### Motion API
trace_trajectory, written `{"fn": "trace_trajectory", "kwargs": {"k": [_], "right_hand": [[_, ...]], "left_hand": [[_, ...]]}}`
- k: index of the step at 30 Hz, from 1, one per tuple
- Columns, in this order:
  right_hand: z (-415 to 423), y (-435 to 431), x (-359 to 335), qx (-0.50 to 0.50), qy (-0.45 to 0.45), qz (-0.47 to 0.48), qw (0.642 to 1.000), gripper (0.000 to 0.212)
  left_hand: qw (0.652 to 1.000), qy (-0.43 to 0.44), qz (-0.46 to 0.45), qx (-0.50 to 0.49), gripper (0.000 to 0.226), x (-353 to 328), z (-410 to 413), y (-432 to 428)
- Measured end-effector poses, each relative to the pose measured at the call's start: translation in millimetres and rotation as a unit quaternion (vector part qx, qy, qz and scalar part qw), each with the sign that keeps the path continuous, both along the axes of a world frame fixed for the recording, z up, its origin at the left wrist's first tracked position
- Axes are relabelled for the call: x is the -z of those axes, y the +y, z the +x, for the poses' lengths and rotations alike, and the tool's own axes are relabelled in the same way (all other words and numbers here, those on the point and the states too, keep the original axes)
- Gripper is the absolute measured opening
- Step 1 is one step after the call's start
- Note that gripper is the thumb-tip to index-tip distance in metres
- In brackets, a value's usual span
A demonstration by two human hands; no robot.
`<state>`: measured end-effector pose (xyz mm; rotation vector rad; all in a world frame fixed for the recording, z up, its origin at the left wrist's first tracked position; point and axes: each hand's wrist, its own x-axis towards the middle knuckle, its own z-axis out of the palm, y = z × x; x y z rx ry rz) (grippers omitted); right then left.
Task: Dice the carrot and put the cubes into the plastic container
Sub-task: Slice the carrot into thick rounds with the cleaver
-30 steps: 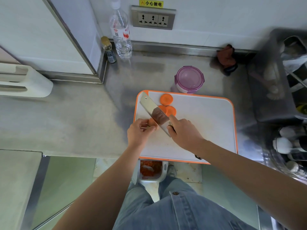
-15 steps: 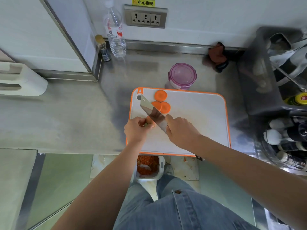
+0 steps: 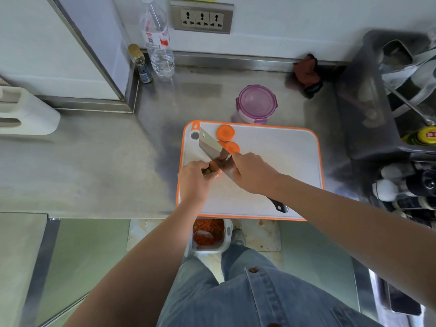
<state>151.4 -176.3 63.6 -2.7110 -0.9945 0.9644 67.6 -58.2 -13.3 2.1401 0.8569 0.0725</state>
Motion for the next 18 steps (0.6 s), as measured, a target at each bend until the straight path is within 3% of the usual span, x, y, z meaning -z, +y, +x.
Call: {"fn": "trace_trajectory", "kwargs": {"k": [6,12,18], "right_hand": [[2.4,3.2,5.5,0.035,0.024,0.018,0.999,0.020],[-4.4,-10.5,2.8,0.050,0.063,0.013,0.997,0.012],[-1.9,1.7,13.2,0.034,0.045,0.015,0.998,0.015]], "left_hand": [[1.000,0.016,-0.009,0.010,0.016,2.9,4.5,3.8],[1.000,0.005,-0.024,0.017,0.029,5.1,-0.1,3.3],[0.999,-0.004,-0.045,-0.002,0.018,9.9,-1.7,8.8]]}}
